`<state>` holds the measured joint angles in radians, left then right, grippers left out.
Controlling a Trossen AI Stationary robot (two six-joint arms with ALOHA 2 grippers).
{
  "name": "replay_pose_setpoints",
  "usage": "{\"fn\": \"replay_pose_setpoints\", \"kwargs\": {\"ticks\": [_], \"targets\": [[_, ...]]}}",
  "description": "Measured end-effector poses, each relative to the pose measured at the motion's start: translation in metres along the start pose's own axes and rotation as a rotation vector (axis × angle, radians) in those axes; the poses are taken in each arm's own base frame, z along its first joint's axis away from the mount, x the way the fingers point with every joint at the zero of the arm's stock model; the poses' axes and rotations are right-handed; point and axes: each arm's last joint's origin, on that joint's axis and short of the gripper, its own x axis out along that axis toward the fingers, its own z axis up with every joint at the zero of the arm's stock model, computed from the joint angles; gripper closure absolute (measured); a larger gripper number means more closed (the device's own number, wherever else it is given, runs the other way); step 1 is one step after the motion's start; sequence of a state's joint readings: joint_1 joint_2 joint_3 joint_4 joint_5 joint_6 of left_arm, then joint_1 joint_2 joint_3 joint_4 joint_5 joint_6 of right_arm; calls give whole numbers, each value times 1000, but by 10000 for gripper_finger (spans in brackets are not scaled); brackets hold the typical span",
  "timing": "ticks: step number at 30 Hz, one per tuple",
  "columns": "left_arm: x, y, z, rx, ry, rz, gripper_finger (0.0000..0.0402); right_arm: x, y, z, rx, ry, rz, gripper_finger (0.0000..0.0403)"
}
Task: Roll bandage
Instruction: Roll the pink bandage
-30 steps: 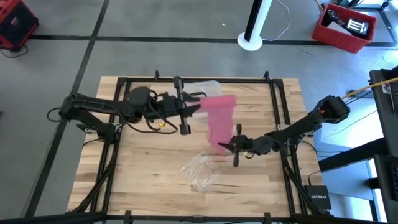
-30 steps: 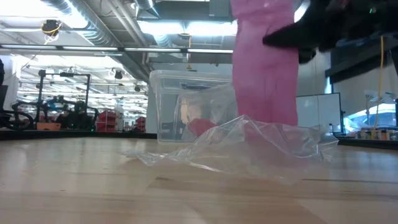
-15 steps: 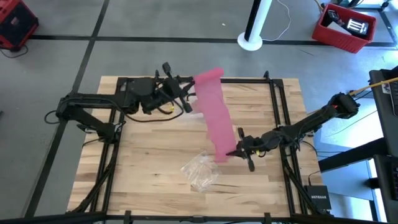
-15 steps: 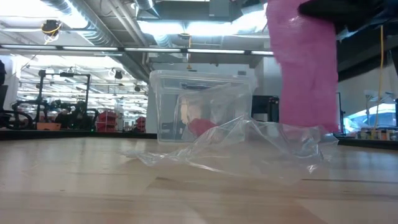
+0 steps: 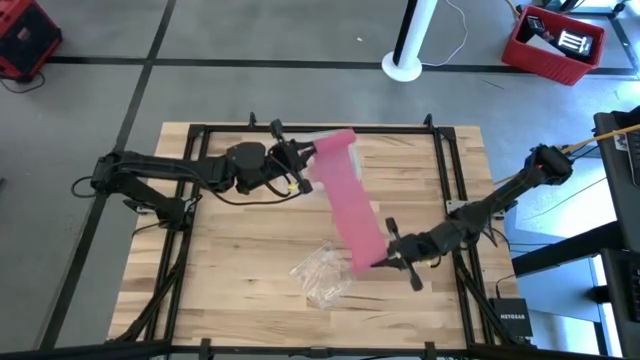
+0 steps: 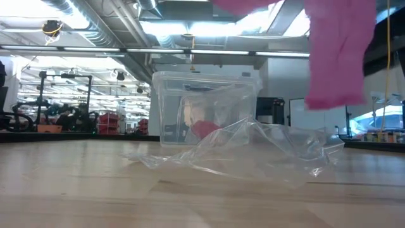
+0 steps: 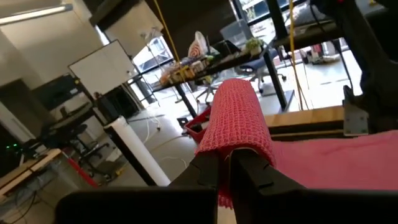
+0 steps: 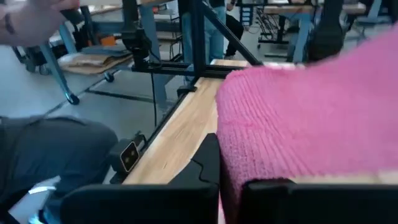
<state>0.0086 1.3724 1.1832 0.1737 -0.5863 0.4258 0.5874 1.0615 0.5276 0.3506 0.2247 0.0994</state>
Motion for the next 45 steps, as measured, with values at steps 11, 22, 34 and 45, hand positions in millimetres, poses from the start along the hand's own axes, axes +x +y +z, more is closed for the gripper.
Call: {"fn": "replay_pose_setpoints", "kwargs": {"ticks": [11,22,34,45], "targets": [[1,-13,-8,-1,23,-36,398,-5,17,61,-211,41,-55,401],[7,-32,-15,18,48,-75,398,-21,31,108,-379,6,-128,402],[22,-62,-37,47,123,-122,398,-45,29,177,-434,-151,-247,402],[18,-116,-52,76,127,-328,397,-79,9,234,-499,-184,-620,402]]}}
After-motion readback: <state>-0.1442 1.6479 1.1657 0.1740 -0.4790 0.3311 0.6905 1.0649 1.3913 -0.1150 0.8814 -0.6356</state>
